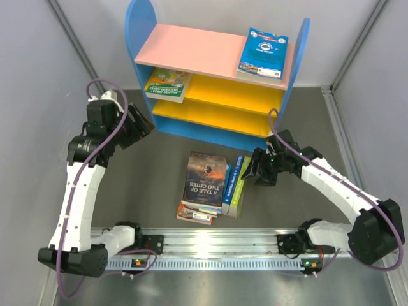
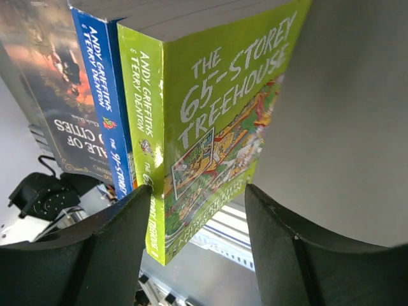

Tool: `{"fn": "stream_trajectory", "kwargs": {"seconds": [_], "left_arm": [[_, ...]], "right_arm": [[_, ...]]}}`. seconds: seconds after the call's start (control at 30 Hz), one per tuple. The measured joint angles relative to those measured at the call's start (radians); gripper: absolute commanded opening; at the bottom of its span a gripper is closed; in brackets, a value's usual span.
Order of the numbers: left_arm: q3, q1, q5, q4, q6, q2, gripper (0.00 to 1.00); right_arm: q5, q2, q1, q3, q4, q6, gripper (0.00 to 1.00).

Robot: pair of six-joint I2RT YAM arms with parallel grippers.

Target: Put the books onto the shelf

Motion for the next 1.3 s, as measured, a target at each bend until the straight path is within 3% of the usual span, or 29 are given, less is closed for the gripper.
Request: {"fn": "stream_trajectory", "kwargs": {"seconds": [0.23,0.43,0.77,0.9,1.07,1.17,1.3], "left_arm": [[0.0,0.0,-0.012,-0.039,0.001,-0.042,0.71],[0.0,0.0,-0.013,-0.046,0.003,-0.042,0.7],[0.0,0.0,-0.012,-0.046,0.004,-0.042,0.68],[0.0,0.0,-0.012,-0.046,0.004,-0.042,0.68],[0.0,0.0,-0.012,-0.046,0.004,-0.042,0.67],[0.0,0.0,-0.012,-0.045,0.003,-0.042,0.66],[0.0,0.0,-0.007,-0.046,0.005,-0.041,0.66]], "right_arm": [[-0.006,0.006,0.039,-0.035,0.121,0.026,0.59],[0.027,-0.034,0.047,-0.051,0.124,0.039,0.59],[0.035,-0.09,0.053,-0.079,0.152,0.068,0.69],[0.032,-0.104,0.063,-0.089,0.177,0.076,0.66],[0.038,-0.058,0.071,-0.09,0.179,0.071,0.57],[0.039,-0.023,0.075,-0.108,0.18,0.062,0.45],[0.049,0.022,0.085,-0.116,0.181,0.036,0.01]]}}
